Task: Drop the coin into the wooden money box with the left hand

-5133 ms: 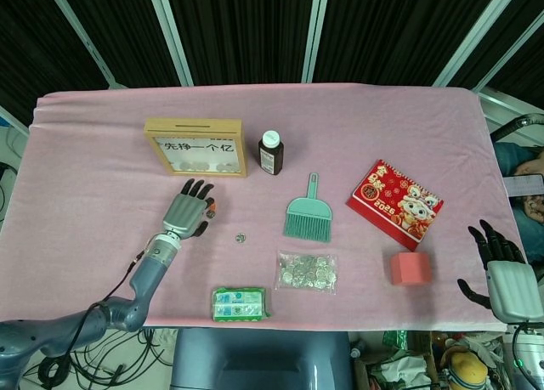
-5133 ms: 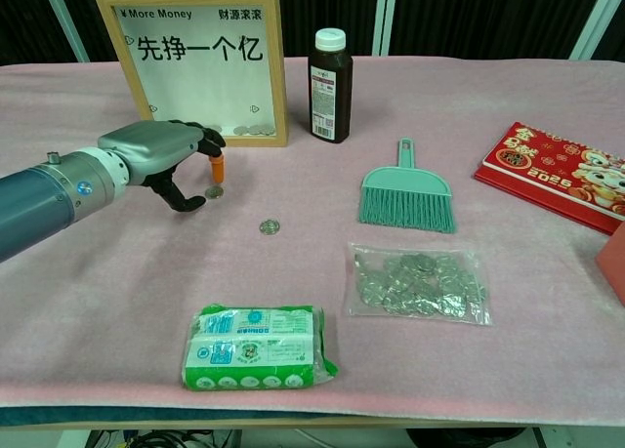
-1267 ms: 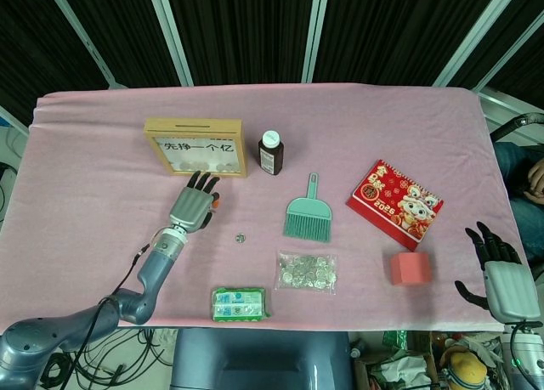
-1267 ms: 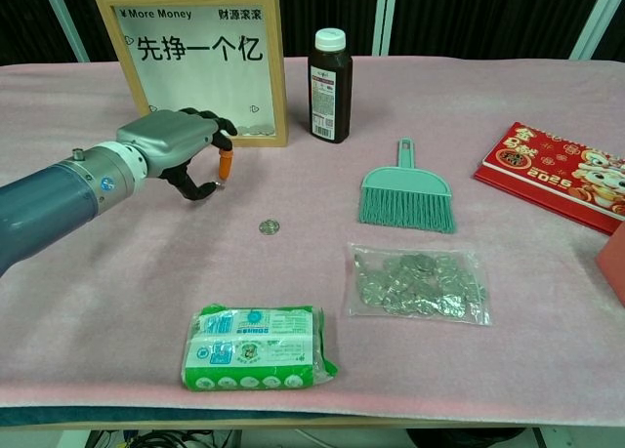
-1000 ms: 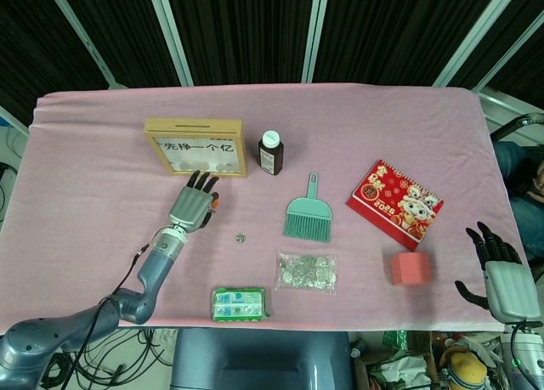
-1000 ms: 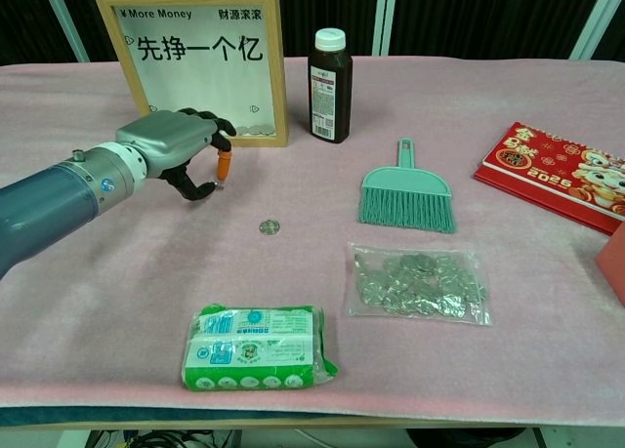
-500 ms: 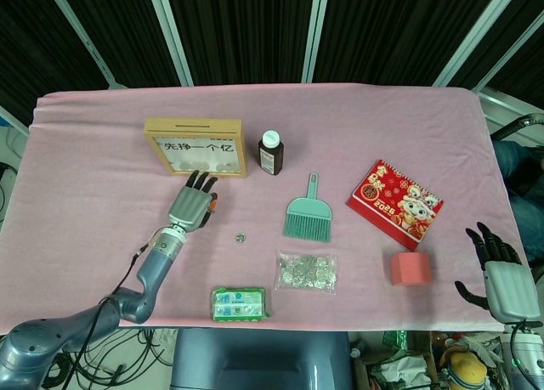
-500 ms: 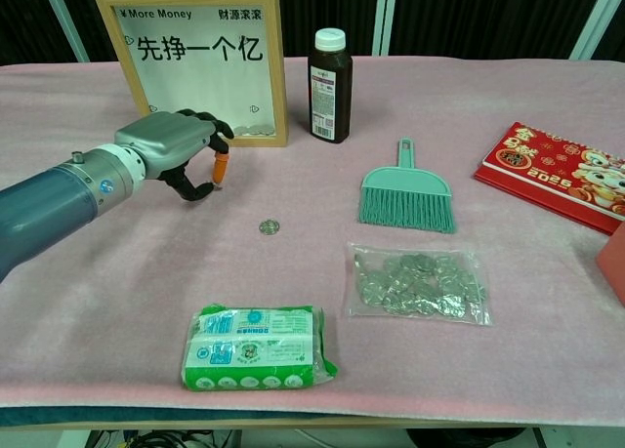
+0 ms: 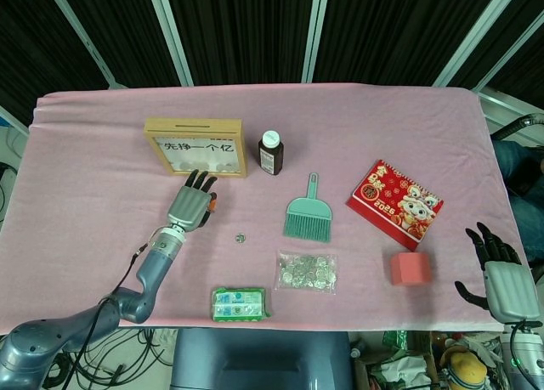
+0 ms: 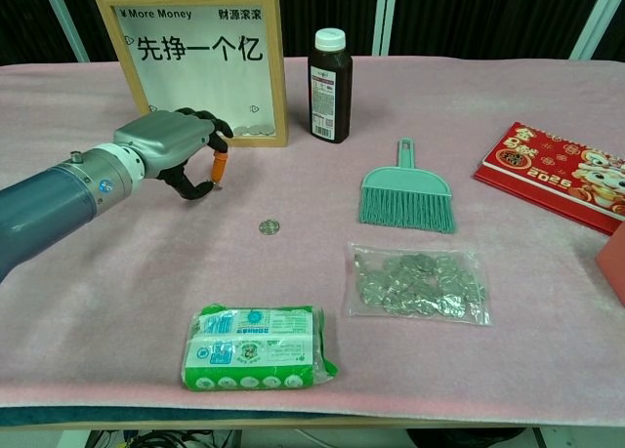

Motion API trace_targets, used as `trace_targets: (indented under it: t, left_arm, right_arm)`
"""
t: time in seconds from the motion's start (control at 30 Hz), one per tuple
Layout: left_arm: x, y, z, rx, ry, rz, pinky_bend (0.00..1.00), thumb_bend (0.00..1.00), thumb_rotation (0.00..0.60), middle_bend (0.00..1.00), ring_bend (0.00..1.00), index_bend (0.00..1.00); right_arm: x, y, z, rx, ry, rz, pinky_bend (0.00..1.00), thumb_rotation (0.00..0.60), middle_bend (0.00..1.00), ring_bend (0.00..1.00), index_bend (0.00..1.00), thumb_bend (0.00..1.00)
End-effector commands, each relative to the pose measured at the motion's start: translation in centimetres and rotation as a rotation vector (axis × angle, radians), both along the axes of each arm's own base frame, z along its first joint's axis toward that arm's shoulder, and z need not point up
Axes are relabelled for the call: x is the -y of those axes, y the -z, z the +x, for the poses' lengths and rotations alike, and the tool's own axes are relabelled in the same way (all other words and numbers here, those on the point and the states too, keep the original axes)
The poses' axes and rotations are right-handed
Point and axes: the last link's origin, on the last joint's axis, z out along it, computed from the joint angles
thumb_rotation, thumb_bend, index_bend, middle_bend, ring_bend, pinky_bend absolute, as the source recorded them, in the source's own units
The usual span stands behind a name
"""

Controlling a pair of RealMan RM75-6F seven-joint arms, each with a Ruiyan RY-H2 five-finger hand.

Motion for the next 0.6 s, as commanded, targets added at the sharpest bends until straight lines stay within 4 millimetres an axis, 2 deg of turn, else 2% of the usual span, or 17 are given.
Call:
trace_targets:
  t: [0.03,0.6]
  left_arm:
    - [-0.01,0.02,0.00,-0.003,0.001,0.000,0.00,0.42,0.600,0.13,0.01,0.56]
    - [0.02,-0.48,0.00,0.009,0.010,0.020,0.00,0.46,0.600,0.16,0.02,0.59]
  right_arm:
    - [0.00,0.00,-0.01,0.001,0.001,0.000,0.16,0.600,0.01,0.09,0.10,0.15]
    - [-0.01,0.00,0.03,0.004,0.005,0.001,0.16,0.600,0.02,0.09,0.11,0.15]
